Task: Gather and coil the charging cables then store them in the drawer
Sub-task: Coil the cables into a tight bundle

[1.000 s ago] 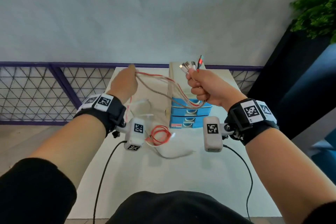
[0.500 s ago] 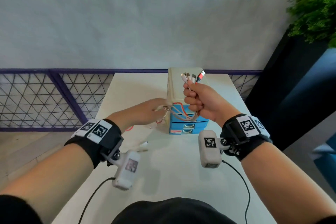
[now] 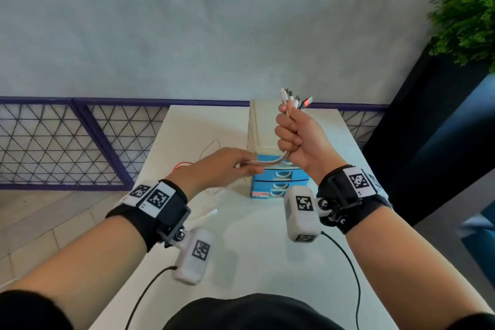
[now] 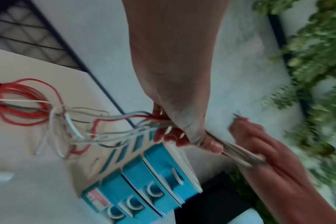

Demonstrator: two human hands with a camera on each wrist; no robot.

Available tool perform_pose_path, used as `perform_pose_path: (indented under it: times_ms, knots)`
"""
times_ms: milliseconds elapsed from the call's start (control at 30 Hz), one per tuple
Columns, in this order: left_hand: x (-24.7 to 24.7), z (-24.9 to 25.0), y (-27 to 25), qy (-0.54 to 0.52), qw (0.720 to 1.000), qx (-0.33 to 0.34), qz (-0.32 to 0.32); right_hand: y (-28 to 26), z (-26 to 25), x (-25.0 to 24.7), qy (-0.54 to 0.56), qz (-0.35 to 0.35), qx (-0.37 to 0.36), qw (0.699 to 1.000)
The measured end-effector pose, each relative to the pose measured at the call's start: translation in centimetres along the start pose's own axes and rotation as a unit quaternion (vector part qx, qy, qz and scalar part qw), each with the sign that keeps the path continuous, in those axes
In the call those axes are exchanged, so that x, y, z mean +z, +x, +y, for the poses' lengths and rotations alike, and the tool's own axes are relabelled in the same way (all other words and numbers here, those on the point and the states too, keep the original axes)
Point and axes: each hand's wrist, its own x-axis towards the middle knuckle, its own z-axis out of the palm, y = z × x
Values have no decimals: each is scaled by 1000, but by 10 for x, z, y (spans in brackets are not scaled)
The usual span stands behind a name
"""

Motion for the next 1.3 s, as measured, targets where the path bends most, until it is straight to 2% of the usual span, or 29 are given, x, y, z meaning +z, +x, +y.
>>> perform_pose_path:
  times_ms: [67,133,200,267,400,467,567,667,867,1067,1167,1300]
  knots:
    - [-4,-14,-8,-125,991,-38,4,-1,-11,-6,-4,1,3,1000]
    - [-8,-21,-17,-258,963,-78,11,-1,-21,-11,-26,13,1,1000]
    - [-7,-23,-17,-332,939,-87,13,-2,-25,-15,-48,22,16,998]
    - [-7,-21,-11,-367,927,-75,29,-3,-22,-17,-60,12,58,996]
    - [-11,-17,-5,-325,943,-44,53,-10,-16,-14,-36,-73,142,986]
    - [-14,-16,-7,-312,949,-30,44,-14,-13,-9,-40,-100,147,983]
    - [-19,-11,-6,-283,957,-22,54,-12,-7,-3,-87,-63,107,989]
    - [-23,-10,0,-231,967,-22,105,-9,-1,-1,-126,-14,92,988]
    - [-18,-6,16,-94,969,-10,230,-8,15,7,-212,7,110,971]
    - [-10,2,22,7,952,10,306,-7,26,12,-205,-3,107,973]
    - [-13,8,22,3,953,16,303,-8,26,10,-225,-48,104,968]
    - [-17,9,25,-18,964,22,264,-10,21,3,-182,-74,148,969]
